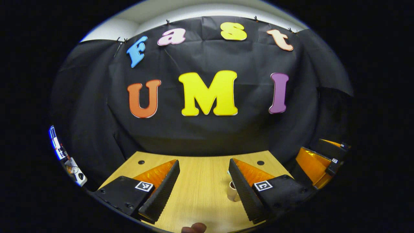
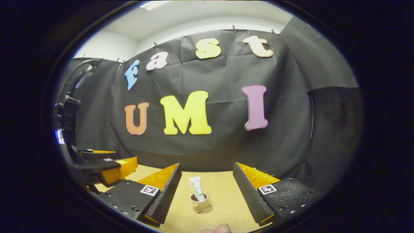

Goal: Put the toothbrush and toothpaste on the desktop into the cup, then pick up the cup and place it on the coaster on the desktop.

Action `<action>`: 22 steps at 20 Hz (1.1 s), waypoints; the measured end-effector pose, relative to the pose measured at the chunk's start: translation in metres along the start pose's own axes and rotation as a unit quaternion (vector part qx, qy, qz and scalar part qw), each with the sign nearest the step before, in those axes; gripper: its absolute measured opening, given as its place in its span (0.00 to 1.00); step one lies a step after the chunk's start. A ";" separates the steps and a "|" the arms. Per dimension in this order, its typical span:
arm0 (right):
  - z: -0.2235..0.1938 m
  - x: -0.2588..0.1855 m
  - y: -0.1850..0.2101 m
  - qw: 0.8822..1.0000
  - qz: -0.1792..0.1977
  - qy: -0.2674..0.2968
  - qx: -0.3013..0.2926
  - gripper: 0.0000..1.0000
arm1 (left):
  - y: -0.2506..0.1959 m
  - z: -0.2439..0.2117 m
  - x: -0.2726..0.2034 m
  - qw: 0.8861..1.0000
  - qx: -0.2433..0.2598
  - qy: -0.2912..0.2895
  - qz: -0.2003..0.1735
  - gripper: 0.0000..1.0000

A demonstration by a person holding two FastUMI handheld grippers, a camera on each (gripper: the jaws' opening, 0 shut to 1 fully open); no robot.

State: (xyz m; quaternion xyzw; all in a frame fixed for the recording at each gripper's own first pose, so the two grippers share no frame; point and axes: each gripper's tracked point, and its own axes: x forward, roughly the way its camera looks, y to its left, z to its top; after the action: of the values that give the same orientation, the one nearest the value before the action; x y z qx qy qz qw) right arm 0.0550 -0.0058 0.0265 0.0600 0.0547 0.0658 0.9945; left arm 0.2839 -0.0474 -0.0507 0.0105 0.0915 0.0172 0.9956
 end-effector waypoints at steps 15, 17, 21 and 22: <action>0.010 -0.017 0.017 0.999 -0.017 -0.033 -0.029 0.95 | -0.011 0.058 -0.050 0.995 -0.023 -0.089 0.025 0.97; 0.010 -0.016 0.017 0.999 -0.020 -0.031 -0.029 0.95 | -0.014 0.058 -0.050 0.996 -0.023 -0.087 0.022 0.97; 0.011 -0.011 0.016 0.999 -0.024 -0.032 -0.030 0.96 | -0.015 0.063 -0.054 0.996 -0.019 -0.089 0.017 0.97; 0.011 -0.009 0.016 0.999 -0.025 -0.033 -0.032 0.95 | -0.015 0.063 -0.055 0.995 -0.017 -0.092 0.019 0.97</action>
State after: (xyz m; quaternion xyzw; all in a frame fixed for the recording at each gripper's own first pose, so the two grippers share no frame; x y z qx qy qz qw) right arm 0.0451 0.0074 0.0399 0.0291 0.0217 0.0403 0.9985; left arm 0.2419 -0.0658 0.0204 -0.0035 -0.0007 0.0366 0.9993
